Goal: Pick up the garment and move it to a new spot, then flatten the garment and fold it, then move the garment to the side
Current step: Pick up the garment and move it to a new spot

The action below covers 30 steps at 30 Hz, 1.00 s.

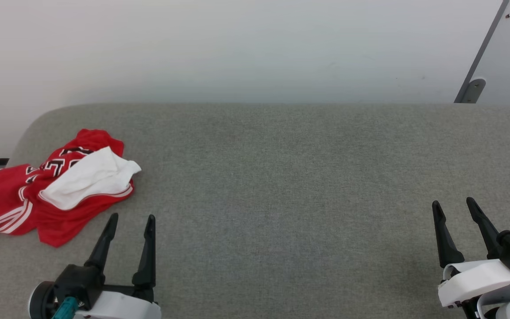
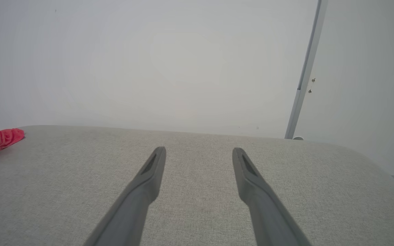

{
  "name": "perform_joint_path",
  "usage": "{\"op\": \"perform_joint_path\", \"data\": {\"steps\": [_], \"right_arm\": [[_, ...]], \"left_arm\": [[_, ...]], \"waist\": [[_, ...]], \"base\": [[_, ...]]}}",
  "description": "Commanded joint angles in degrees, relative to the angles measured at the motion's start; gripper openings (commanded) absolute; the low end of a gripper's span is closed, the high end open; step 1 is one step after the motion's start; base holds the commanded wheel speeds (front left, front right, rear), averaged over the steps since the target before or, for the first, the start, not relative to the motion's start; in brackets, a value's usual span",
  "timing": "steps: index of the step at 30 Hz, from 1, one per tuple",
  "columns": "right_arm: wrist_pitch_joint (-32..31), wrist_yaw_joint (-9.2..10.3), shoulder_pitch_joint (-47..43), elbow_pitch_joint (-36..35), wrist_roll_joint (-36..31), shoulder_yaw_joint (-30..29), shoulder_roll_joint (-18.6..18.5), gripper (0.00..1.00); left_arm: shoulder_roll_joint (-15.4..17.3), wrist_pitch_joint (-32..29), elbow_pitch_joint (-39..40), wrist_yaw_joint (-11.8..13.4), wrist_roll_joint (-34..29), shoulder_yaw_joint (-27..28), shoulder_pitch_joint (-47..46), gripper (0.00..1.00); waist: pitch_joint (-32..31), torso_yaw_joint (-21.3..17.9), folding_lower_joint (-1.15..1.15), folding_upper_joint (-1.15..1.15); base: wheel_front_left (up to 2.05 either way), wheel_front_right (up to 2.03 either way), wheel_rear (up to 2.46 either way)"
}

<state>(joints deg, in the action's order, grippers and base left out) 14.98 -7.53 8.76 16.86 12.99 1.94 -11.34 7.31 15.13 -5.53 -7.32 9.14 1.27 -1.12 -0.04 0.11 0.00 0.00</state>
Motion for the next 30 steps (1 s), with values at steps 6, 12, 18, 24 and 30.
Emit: {"op": "perform_joint_path", "data": {"steps": [6,12,18,24,30], "right_arm": [[0.3,0.08,-0.9,-0.4,-0.7,-0.2,0.0,1.00],[0.3,0.08,-0.5,0.1,0.0,1.3,-0.5,1.00],[0.0,0.08,-0.2,0.8,0.8,3.6,-0.6,1.00],[-0.2,0.08,0.1,1.5,1.8,6.5,-0.2,1.00],[-0.1,0.08,0.8,2.3,2.6,8.6,-0.1,1.00]], "left_arm": [[1.2,0.0,-1.1,-0.2,1.4,-0.2,-0.3,1.00],[1.3,0.0,-2.5,0.2,2.4,2.0,-0.8,1.00],[2.0,0.0,-4.0,0.9,2.3,4.2,-0.9,1.00],[2.8,0.0,-4.4,1.8,2.8,6.0,0.0,1.00],[3.5,-0.2,-3.9,2.6,3.1,7.1,0.7,1.00]], "waist": [[-0.3,1.6,0.00,0.00],[-1.4,5.6,0.00,0.00],[-3.2,11.2,0.00,0.00],[-5.0,17.2,0.00,0.00],[-6.3,21.7,0.00,0.00]], "base": [[0.00,0.00,0.00],[0.00,0.00,0.00],[0.00,0.00,0.00],[0.00,0.00,0.00],[0.00,0.00,0.00]]}}
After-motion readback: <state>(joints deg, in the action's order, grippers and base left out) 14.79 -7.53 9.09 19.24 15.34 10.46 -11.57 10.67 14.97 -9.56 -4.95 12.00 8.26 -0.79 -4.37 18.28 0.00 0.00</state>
